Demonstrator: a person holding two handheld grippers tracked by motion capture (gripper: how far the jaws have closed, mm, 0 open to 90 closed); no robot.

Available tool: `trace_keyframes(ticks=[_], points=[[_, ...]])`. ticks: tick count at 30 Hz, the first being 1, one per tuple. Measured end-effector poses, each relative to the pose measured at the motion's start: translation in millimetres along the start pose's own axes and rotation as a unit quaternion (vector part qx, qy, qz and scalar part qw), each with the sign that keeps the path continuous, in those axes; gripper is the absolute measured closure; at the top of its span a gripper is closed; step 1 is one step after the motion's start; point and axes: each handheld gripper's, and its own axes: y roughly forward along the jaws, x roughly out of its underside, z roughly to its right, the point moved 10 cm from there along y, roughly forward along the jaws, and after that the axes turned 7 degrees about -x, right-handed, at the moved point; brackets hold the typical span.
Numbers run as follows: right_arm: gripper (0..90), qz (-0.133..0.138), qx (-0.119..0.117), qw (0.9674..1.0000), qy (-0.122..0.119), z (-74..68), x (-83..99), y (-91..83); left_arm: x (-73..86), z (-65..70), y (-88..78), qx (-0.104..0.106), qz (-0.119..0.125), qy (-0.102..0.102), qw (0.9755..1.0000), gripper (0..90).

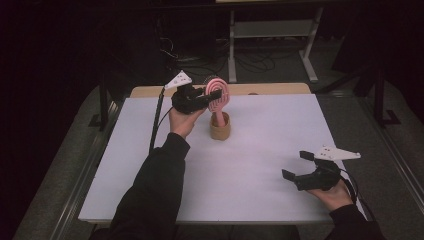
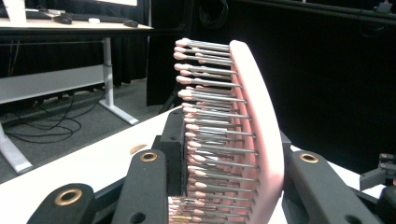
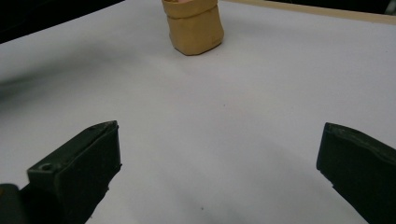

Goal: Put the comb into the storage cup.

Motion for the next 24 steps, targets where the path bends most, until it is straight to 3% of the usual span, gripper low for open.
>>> trace_keyframes(ticks=[5, 11, 24], points=[[0.0, 0.002, 0.0, 1.0, 0.001, 0.1, -0.5, -0.6, 4.0, -4.1, 0.2, -0.004, 0.003, -0.015, 0.9999, 63.0], [0.0, 0.004, 0.003, 1.0, 0.002, 0.9, -0.9, -1.3, 8.8, -11.3, -0.3, -0.006, 0.019, -0.061, 0.9979, 63.0], [0.0, 0.005, 0.002, 1.0, 0.003, 1.2, -1.1, -0.8, 24.5, -30.4, -4.7, -0.017, 0.034, -0.14, 0.9895, 62.4]])
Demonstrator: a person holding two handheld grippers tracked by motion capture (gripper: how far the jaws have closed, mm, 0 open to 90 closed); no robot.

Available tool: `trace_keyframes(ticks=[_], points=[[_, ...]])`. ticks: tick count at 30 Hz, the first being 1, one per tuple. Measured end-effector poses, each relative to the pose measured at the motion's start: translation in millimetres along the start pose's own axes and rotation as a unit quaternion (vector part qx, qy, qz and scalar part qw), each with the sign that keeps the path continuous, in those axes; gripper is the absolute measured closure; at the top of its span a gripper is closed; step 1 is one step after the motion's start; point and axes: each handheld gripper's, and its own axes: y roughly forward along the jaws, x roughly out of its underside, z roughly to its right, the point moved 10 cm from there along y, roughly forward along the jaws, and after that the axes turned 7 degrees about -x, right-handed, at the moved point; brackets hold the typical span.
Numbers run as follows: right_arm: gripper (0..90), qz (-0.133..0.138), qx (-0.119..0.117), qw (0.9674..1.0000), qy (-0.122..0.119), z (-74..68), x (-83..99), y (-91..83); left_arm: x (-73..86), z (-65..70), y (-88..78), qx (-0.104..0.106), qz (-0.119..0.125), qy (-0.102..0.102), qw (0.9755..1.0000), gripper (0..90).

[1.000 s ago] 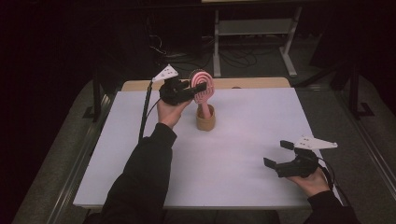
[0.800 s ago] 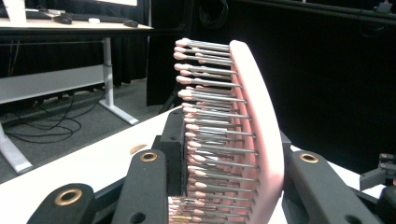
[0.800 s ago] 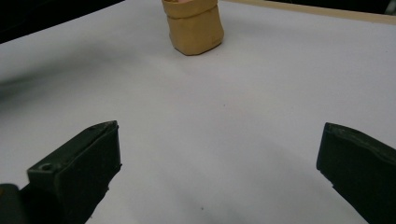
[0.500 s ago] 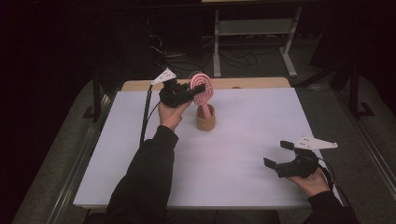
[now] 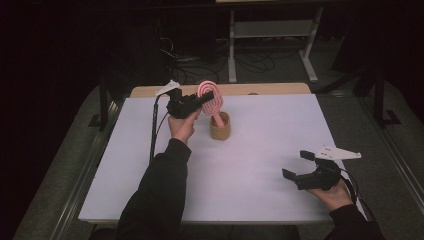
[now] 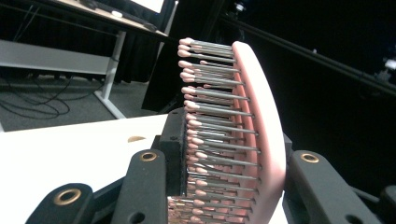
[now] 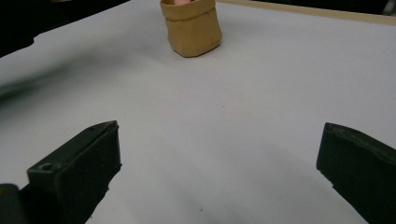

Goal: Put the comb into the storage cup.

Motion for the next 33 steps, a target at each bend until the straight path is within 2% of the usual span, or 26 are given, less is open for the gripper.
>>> trace_keyframes(ticks=[6, 8, 12, 14, 15, 19, 22, 29, 33], points=[[0.0, 0.002, 0.004, 1.0, 0.002, 2.3, -0.2, -0.3, -0.5, -5.9, -4.8, -0.017, -0.005, 0.0, 0.9998, 61.0], [0.0, 0.001, 0.004, 1.0, 0.005, 3.4, 0.2, 0.1, -1.6, -8.0, -8.3, -0.022, -0.005, -0.004, 0.9997, 55.5], [0.0, 0.002, 0.004, 1.0, 0.005, 4.1, 0.0, 0.3, -3.2, -13.9, -17.9, -0.039, -0.015, 0.003, 0.9991, 52.6], [0.0, 0.002, 0.004, 1.0, 0.003, 4.0, -0.1, 0.2, -2.5, -15.7, -22.0, -0.037, -0.018, -0.013, 0.9991, 51.8], [0.0, 0.002, 0.004, 1.0, 0.003, 3.9, 0.0, 0.3, -1.4, -16.3, -23.6, -0.037, -0.021, -0.013, 0.999, 50.7], [0.0, 0.0, 0.004, 1.0, 0.001, 3.8, 0.4, 1.1, 3.0, -17.2, -29.8, -0.041, -0.031, 0.002, 0.9987, 48.7], [0.0, -0.002, 0.004, 1.0, 0.003, 4.2, 1.3, 1.7, 5.0, -18.0, -33.5, -0.037, -0.034, -0.001, 0.9988, 47.4], [0.0, -0.001, 0.004, 1.0, 0.002, 4.1, 1.2, 1.4, 7.8, -17.3, -39.7, -0.032, -0.04, 0.007, 0.9986, 44.7], [0.0, -0.002, 0.003, 1.0, 0.002, 3.9, 1.4, 1.8, 10.1, -16.9, -44.3, -0.026, -0.043, 0.016, 0.9986, 39.7]])
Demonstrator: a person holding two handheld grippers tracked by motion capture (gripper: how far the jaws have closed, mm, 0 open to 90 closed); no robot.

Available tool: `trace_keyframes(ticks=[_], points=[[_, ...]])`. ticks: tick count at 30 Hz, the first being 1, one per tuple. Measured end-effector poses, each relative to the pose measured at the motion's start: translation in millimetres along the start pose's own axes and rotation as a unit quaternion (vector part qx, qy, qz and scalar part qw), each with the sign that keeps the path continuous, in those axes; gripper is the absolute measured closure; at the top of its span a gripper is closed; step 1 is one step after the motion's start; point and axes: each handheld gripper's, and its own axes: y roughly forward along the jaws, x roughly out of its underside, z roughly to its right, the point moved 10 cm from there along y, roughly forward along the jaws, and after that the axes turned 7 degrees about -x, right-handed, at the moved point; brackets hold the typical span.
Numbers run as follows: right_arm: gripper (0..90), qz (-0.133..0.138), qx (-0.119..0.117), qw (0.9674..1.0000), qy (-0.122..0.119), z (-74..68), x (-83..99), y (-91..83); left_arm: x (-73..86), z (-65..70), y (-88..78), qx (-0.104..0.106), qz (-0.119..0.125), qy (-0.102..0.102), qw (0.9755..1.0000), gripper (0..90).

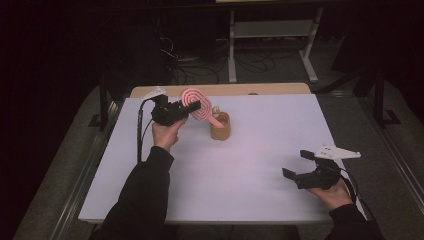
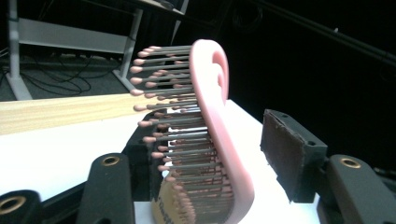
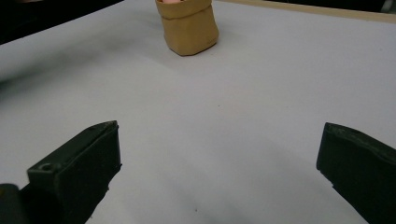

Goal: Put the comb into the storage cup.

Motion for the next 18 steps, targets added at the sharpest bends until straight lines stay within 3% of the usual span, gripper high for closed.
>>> trace_keyframes(ticks=[3, 7, 12, 15, 18], points=[[0.0, -0.002, 0.0, 1.0, 0.0, -0.3, 0.5, 0.3, 0.5, 0.0, -4.7, 0.014, 0.004, -0.002, 0.9999, 36.1], [0.0, -0.002, 0.0, 1.0, 0.0, -0.4, 0.8, 0.3, 0.4, -2.0, -11.9, 0.018, 0.009, -0.002, 0.9998, 29.3], [0.0, -0.002, -0.001, 1.0, 0.001, -0.3, 1.0, -0.1, 3.0, -2.3, -20.8, 0.023, -0.003, 0.021, 0.9995, 21.6], [0.0, -0.002, 0.0, 1.0, 0.001, -0.4, 1.0, -0.3, 5.2, -2.7, -24.9, 0.031, -0.012, 0.022, 0.9992, 17.3], [0.0, -0.003, 0.0, 1.0, 0.001, -0.4, 1.4, -0.1, 7.6, -6.3, -28.4, 0.023, -0.019, 0.027, 0.9992, 13.6]])
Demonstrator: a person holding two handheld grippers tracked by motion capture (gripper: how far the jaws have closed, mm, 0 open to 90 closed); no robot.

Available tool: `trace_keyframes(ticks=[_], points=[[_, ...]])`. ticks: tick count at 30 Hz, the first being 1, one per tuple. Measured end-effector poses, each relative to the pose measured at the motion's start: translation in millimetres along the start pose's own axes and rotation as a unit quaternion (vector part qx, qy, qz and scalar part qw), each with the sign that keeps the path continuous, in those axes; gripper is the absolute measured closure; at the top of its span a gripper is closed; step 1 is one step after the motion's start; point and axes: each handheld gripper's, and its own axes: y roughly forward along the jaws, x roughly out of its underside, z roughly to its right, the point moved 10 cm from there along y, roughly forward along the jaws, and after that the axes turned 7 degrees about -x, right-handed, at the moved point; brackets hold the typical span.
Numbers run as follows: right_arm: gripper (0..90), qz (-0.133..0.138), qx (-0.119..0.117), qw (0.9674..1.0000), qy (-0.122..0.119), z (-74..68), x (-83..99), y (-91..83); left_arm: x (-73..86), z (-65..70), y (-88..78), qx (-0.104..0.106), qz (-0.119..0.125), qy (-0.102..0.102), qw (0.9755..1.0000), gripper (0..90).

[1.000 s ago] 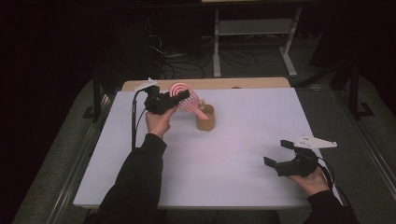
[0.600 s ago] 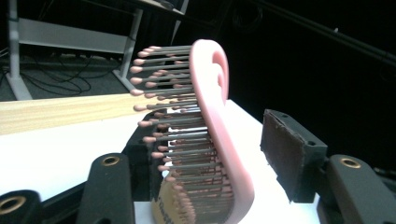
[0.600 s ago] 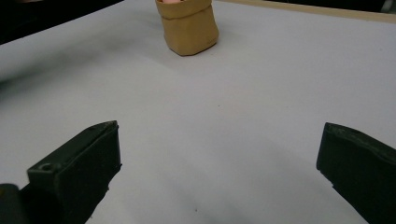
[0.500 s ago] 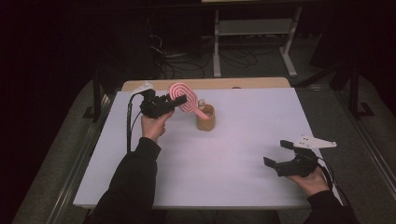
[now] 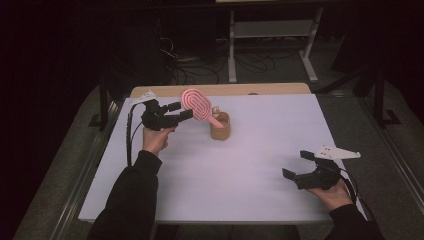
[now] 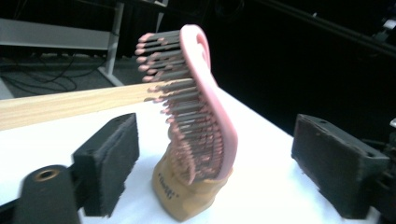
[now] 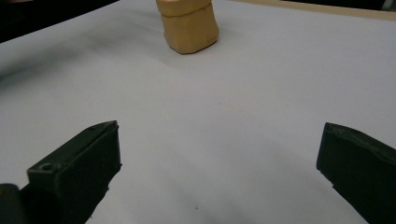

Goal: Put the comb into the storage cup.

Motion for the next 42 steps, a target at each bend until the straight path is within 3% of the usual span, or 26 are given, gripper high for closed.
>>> trace_keyframes(ticks=[8, 16, 27, 42], points=[[0.0, 0.0, 0.001, 1.0, 0.001, 0.5, 0.4, -0.3, 7.7, -11.8, -7.8, -0.029, -0.022, 0.002, 0.9993, 0.3], [0.0, -0.002, 0.002, 1.0, 0.0, 0.9, 1.1, -0.5, 13.5, -16.2, -17.2, -0.037, -0.039, 0.024, 0.9983, 0.0], [0.0, -0.007, 0.005, 0.9999, -0.005, 0.8, 2.9, 0.0, 20.3, -20.7, -32.7, -0.048, -0.041, 0.049, 0.9968, 0.0], [0.0, -0.01, 0.006, 0.9999, -0.002, 2.3, 4.8, -0.3, 34.1, -27.6, -53.4, -0.053, -0.048, 0.062, 0.9955, 0.0]])
